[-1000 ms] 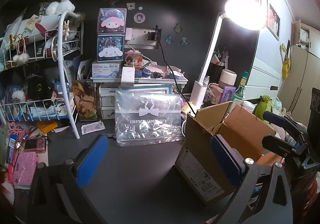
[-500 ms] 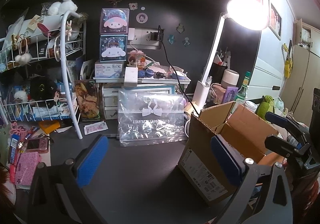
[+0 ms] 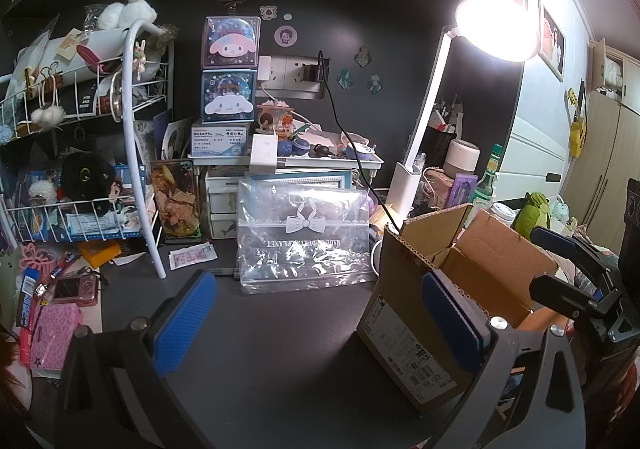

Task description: Organize objects

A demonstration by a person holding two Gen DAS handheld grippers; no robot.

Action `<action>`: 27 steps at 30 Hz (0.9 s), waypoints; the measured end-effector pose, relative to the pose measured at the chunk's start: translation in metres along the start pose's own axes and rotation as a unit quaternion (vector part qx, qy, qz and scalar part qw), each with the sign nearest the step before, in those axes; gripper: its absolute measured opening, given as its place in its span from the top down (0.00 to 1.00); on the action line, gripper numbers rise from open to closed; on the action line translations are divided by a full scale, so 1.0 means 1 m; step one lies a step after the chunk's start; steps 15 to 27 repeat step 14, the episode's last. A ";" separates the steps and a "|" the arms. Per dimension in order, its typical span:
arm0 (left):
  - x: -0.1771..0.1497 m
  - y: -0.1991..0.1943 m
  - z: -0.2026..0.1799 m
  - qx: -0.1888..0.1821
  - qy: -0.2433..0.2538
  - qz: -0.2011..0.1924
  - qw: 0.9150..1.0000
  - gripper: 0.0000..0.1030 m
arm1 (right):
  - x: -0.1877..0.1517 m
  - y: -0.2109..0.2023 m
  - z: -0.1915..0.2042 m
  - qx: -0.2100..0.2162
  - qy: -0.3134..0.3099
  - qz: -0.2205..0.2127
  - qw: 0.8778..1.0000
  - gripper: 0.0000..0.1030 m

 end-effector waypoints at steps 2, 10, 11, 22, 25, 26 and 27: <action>0.000 0.000 0.000 0.000 0.000 0.000 1.000 0.01 | 0.000 0.000 -0.001 0.000 0.000 0.000 1.000 0.01; 0.000 0.000 -0.001 -0.002 -0.001 -0.003 1.000 0.01 | 0.000 0.000 -0.001 0.000 0.000 0.000 1.000 0.01; 0.000 0.000 -0.001 -0.004 0.000 -0.003 1.000 0.01 | 0.001 0.001 -0.002 0.001 0.000 0.000 1.000 0.01; 0.000 0.000 -0.001 -0.004 0.000 -0.003 1.000 0.01 | 0.000 0.000 -0.001 0.001 0.001 -0.001 1.000 0.01; 0.000 0.000 -0.001 -0.004 0.000 -0.003 1.000 0.01 | 0.000 0.000 -0.001 0.001 0.001 -0.001 1.000 0.01; 0.000 0.000 -0.001 -0.004 0.000 -0.003 1.000 0.01 | 0.000 0.000 -0.001 0.001 0.001 -0.001 1.000 0.01; 0.000 0.000 -0.001 -0.004 0.000 -0.003 1.000 0.01 | 0.000 0.000 -0.001 0.001 0.001 -0.001 1.000 0.01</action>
Point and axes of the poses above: each gripper's, at about its wrist camera, not at the fingertips, and y roughly the way its jaws point, z to its left, x to its top, the point moved 4 cm from there along y, roughly the way its jaws point, and after that the axes turned 7 degrees about -z, right-handed, at the moved point
